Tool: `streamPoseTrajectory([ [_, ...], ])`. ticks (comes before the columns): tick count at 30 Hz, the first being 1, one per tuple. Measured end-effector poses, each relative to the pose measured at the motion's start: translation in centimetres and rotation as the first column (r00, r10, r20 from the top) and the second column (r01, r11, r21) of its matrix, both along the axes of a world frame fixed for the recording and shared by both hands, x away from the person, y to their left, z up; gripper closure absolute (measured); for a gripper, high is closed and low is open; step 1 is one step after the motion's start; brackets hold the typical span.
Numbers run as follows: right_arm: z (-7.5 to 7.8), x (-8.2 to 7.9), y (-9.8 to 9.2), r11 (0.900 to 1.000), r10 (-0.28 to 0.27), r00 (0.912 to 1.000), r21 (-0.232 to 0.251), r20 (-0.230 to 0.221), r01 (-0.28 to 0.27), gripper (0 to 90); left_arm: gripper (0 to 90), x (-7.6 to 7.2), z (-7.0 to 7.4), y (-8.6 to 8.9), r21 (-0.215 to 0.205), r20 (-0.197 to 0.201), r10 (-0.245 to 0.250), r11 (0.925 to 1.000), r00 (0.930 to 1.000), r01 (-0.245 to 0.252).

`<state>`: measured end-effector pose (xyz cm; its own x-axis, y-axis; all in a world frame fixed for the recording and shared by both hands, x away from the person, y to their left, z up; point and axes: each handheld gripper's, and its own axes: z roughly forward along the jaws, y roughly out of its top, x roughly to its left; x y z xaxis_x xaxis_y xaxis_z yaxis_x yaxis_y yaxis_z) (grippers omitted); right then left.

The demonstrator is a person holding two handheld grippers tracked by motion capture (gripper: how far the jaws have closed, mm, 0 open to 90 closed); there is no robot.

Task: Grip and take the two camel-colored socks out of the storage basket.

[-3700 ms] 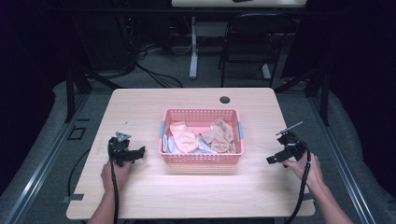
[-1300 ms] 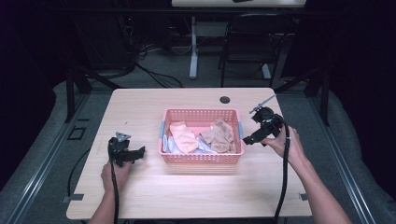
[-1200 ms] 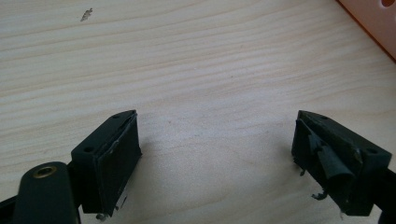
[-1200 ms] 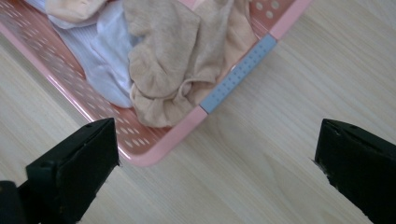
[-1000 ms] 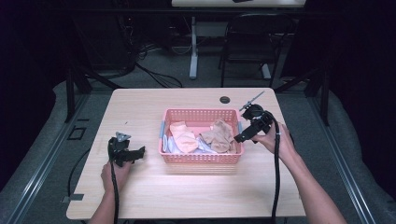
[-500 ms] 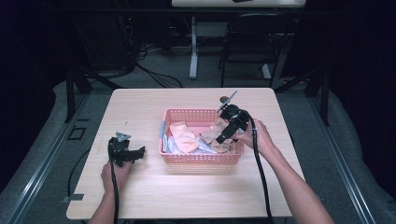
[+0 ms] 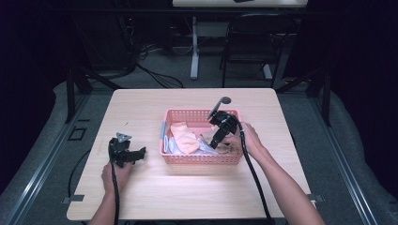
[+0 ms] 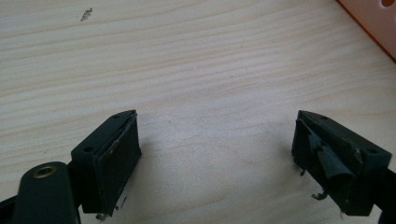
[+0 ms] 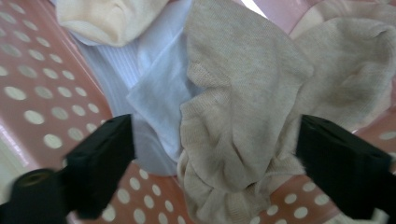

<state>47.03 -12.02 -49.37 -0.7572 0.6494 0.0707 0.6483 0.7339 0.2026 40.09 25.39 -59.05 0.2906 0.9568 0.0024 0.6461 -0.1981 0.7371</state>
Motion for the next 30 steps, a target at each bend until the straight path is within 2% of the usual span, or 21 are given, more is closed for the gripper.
streamPoseTrajectory([
  [1, -0.3, 0.1, 0.1, 1.000, -0.006, 0.9999, -0.006, -0.009, 0.005, 14.9, 14.9, 0.0, 0.0, 0.0, 0.000, 0.000, 0.000, 1.0000, 1.0000, 0.000],
  [2, -0.5, 0.2, 0.2, 1.000, -0.004, 0.9999, -0.026, -0.011, 0.004, 17.3, 14.9, 0.0, 0.0, 0.0, 0.000, 0.000, 0.000, 1.0000, 1.0000, 0.000],
  [3, -0.9, 0.2, 0.3, 1.000, -0.012, 0.9999, -0.025, -0.009, 0.011, 20.4, 14.9, 0.0, 0.0, 0.0, 0.000, 0.000, 0.000, 1.0000, 1.0000, 0.000],
  [4, -1.1, 0.3, 0.5, 0.999, -0.009, 0.9999, -0.053, -0.014, 0.008, 21.4, 14.9, 0.0, 0.0, 0.0, 0.000, 0.000, 0.000, 1.0000, 1.0000, 0.000],
  [10, -2.1, 0.7, 0.9, 0.992, -0.018, 0.9998, -0.129, -0.009, 0.016, 34.2, 14.9, 0.0, 0.0, 0.0, 0.000, 0.000, 0.000, 1.0000, 1.0000, 0.000],
  [13, -2.5, 0.8, 0.8, 0.988, -0.039, 0.9992, -0.150, 0.007, 0.039, 46.5, 14.9, 0.0, 0.0, 0.0, 0.000, 0.000, 0.000, 1.0000, 1.0000, 0.000],
  [14, -2.5, 0.8, 0.8, 0.988, -0.039, 0.9992, -0.150, 0.007, 0.039, 46.5, 14.9, 0.0, 0.0, 0.0, 0.000, 0.000, 0.000, 1.0000, 1.0000, 0.000],
  [15, -2.5, 0.9, 0.7, 0.987, -0.041, 0.9991, -0.155, -0.005, 0.040, 57.8, 14.9, 0.0, 0.0, 0.0, 0.000, 0.000, 0.000, 1.0000, 1.0000, 0.000],
  [17, -2.6, 0.9, 0.5, 0.989, -0.047, 0.9988, -0.140, -0.017, 0.044, 67.8, 14.9, 0.0, 0.0, 0.0, 0.000, 0.000, 0.000, 1.0000, 1.0000, 0.000],
  [18, -2.7, 0.8, 0.4, 0.991, -0.062, 0.9980, -0.118, -0.013, 0.060, 72.4, 14.9, 0.0, 0.0, 0.0, 0.000, 0.000, 0.000, 1.0000, 1.0000, 0.000],
  [19, -2.5, 0.8, 0.2, 0.991, -0.053, 0.9984, -0.126, -0.021, 0.050, 75.1, 14.9, 0.0, 0.0, 0.0, 0.000, 0.000, 0.000, 1.0000, 1.0000, 0.000],
  [20, -2.5, 0.7, 0.1, 0.992, -0.057, 0.9982, -0.110, -0.019, 0.054, 77.4, 14.9, 0.0, 0.0, 0.0, 0.000, 0.000, 0.000, 1.0000, 1.0000, 0.000],
  [24, -1.7, 0.4, -0.3, 0.996, -0.055, 0.9985, -0.075, -0.009, 0.054, 79.8, 14.9, 0.0, 0.0, 0.0, 0.000, 0.000, 0.000, 1.0000, 1.0000, 0.000],
  [25, -1.3, 0.3, -0.4, 0.995, -0.050, 0.9987, -0.082, -0.013, 0.049, 79.8, 14.9, 0.0, 0.0, 0.0, 0.000, 0.000, 0.000, 1.0000, 1.0000, 0.000],
  [27, -0.7, 0.1, -0.6, 0.997, -0.060, 0.9982, -0.054, 0.003, 0.060, 79.7, 14.9, 0.0, 0.0, 0.0, 0.000, 0.000, 0.000, 1.0000, 1.0000, 0.000],
  [30, 0.2, -0.2, -1.0, 0.997, -0.057, 0.9982, -0.043, 0.016, 0.058, 79.1, 14.9, 0.0, 0.0, 0.0, 0.000, 0.000, 0.000, 1.0000, 1.0000, 0.000],
])
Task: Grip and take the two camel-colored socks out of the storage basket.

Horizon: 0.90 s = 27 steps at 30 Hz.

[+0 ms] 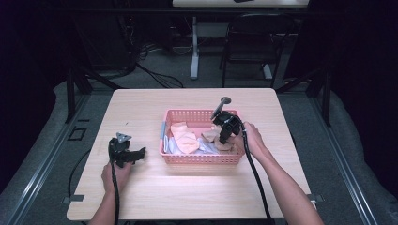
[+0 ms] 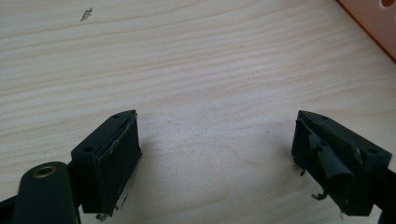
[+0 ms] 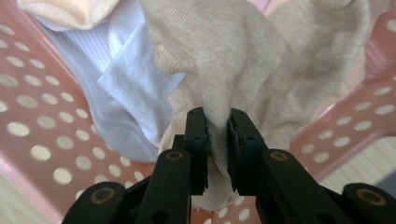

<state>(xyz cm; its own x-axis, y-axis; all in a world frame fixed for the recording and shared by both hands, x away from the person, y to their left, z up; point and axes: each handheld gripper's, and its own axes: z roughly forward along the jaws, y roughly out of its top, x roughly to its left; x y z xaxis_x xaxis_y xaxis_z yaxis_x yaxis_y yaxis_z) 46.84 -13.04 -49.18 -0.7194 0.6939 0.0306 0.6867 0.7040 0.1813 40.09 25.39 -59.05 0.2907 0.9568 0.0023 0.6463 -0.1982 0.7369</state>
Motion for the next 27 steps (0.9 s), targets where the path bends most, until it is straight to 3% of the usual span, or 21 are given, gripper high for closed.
streamPoseTrajectory([
  [15, 3.2, -0.8, -1.0, 0.999, 0.005, 0.9988, 0.035, 0.049, -0.007, 81.7, 14.9, 0.0, 0.0, 0.0, 0.000, 0.000, 0.000, 1.0000, 1.0000, 0.000],
  [20, 4.6, -1.2, -1.3, 0.998, 0.001, 0.9961, 0.061, 0.089, -0.006, 81.8, 14.9, 0.0, 0.0, 0.0, 0.000, 0.000, 0.000, 1.0000, 1.0000, 0.000],
  [27, 5.7, -1.3, -1.7, 0.998, -0.001, 0.9958, 0.066, 0.092, -0.006, 81.7, 14.9, 0.0, 0.0, 0.0, 0.000, 0.000, 0.000, 1.0000, 1.0000, 0.000],
])
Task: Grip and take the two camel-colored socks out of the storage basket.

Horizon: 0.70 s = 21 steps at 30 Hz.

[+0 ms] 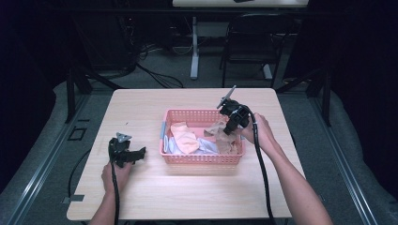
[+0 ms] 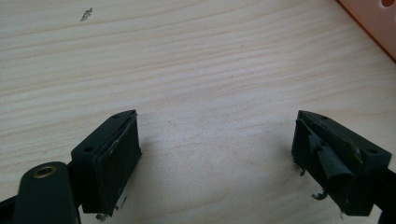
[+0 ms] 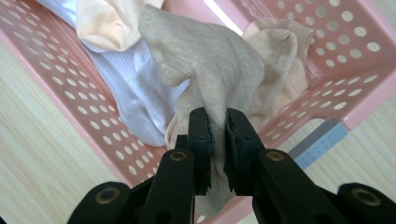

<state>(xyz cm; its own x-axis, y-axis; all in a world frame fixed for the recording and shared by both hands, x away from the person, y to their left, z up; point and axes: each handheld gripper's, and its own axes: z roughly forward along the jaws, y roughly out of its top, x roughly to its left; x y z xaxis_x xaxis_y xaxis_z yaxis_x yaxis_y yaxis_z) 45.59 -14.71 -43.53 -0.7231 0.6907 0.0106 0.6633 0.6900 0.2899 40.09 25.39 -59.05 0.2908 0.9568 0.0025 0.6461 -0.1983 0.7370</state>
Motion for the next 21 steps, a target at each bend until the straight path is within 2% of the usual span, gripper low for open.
streamPoseTrajectory([
  [7, 1.3, -0.3, -0.5, 1.000, 0.003, 0.9994, 0.011, 0.034, -0.003, 81.4, 14.9, 0.0, 0.0, 0.0, 0.000, 0.000, 0.000, 1.0000, 1.0000, 0.000],
  [11, 1.9, -0.4, -0.8, 1.000, 0.010, 0.9990, 0.001, 0.045, -0.010, 81.3, 14.9, 0.0, 0.0, 0.0, 0.000, 0.000, 0.000, 1.0000, 1.0000, 0.000],
  [17, 3.6, -1.1, -1.9, 0.999, -0.010, 0.9953, 0.041, 0.096, 0.006, 81.2, 14.9, 0.0, 0.0, 0.0, 0.001, 0.000, 0.000, 1.0000, 1.0000, 0.000],
  [21, 4.7, -1.5, -2.8, 0.999, -0.015, 0.9922, 0.046, 0.124, 0.009, 81.2, 14.9, 0.0, 0.0, 0.0, 0.000, 0.000, 0.000, 1.0000, 1.0000, 0.000],
])
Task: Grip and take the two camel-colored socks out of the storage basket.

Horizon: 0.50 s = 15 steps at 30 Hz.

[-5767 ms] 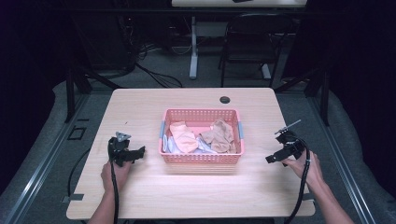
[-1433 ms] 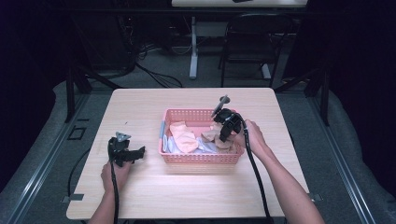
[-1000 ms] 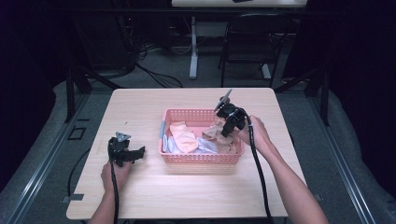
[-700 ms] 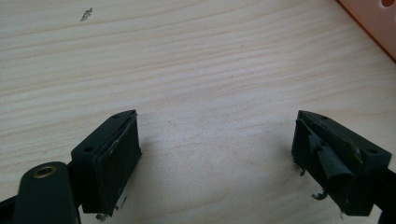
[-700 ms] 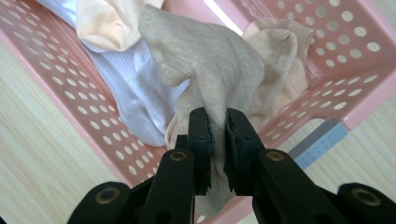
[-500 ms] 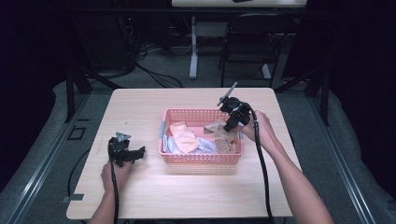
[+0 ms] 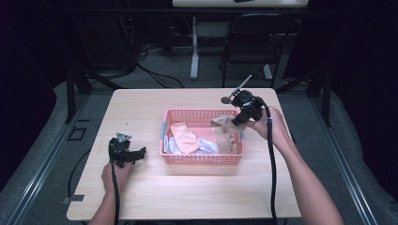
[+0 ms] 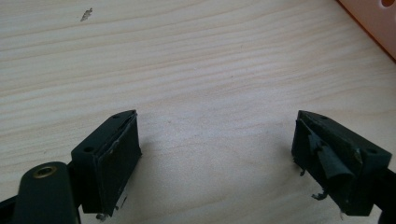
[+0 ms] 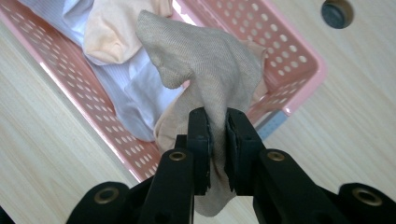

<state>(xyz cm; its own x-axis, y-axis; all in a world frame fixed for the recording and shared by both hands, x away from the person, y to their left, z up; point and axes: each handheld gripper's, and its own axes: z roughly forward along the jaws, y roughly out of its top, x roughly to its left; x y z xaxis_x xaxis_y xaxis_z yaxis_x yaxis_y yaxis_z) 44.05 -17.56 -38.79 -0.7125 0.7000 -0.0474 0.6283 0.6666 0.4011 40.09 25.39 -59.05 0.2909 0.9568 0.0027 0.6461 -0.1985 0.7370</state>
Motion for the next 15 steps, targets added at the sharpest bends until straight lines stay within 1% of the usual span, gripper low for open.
streamPoseTrajectory([
  [3, 0.8, -0.4, -0.8, 1.000, -0.018, 0.9995, 0.013, 0.024, 0.017, 81.2, 15.0, 0.0, 0.0, 0.0, 0.001, 0.000, 0.000, 1.0000, 1.0000, 0.000],
  [4, 0.8, -0.4, -0.8, 1.000, -0.018, 0.9995, 0.013, 0.024, 0.017, 81.2, 14.9, 0.0, 0.0, 0.0, 0.001, 0.000, 0.000, 1.0000, 1.0000, 0.000],
  [5, 1.4, -0.6, -1.6, 0.999, -0.026, 0.9989, 0.019, 0.038, 0.026, 81.2, 14.9, 0.0, 0.0, 0.0, 0.000, 0.000, 0.000, 1.0000, 1.0000, 0.000],
  [7, 1.8, -0.8, -2.3, 0.999, -0.043, 0.9975, 0.032, 0.057, 0.041, 81.2, 14.9, 0.0, 0.0, 0.0, 0.001, 0.000, 0.000, 1.0000, 1.0000, 0.000],
  [9, 2.2, -1.0, -3.2, 0.998, -0.059, 0.9959, 0.033, 0.068, 0.057, 81.2, 14.9, 0.0, 0.0, 0.0, 0.000, 0.000, 0.000, 1.0000, 1.0000, 0.000],
  [11, 2.4, -1.2, -4.1, 0.997, -0.078, 0.9939, 0.031, 0.077, 0.076, 81.3, 15.0, 0.0, 0.0, 0.0, 0.000, 0.000, 0.000, 1.0000, 1.0000, 0.000],
  [12, 2.4, -1.2, -4.1, 0.997, -0.078, 0.9939, 0.031, 0.077, 0.076, 81.3, 15.0, 0.0, 0.0, 0.0, 0.000, 0.000, 0.000, 1.0000, 1.0000, 0.000],
  [13, 2.5, -1.3, -5.0, 0.995, -0.100, 0.9917, 0.037, 0.081, 0.097, 81.3, 15.0, 0.0, 0.0, 0.0, 0.001, 0.000, 0.000, 1.0000, 1.0000, 0.000],
  [15, 2.5, -1.4, -5.9, 0.992, -0.123, 0.9881, 0.041, 0.092, 0.120, 81.3, 14.9, 0.0, 0.0, 0.0, 0.000, 0.000, 0.000, 1.0000, 1.0000, 0.000],
])
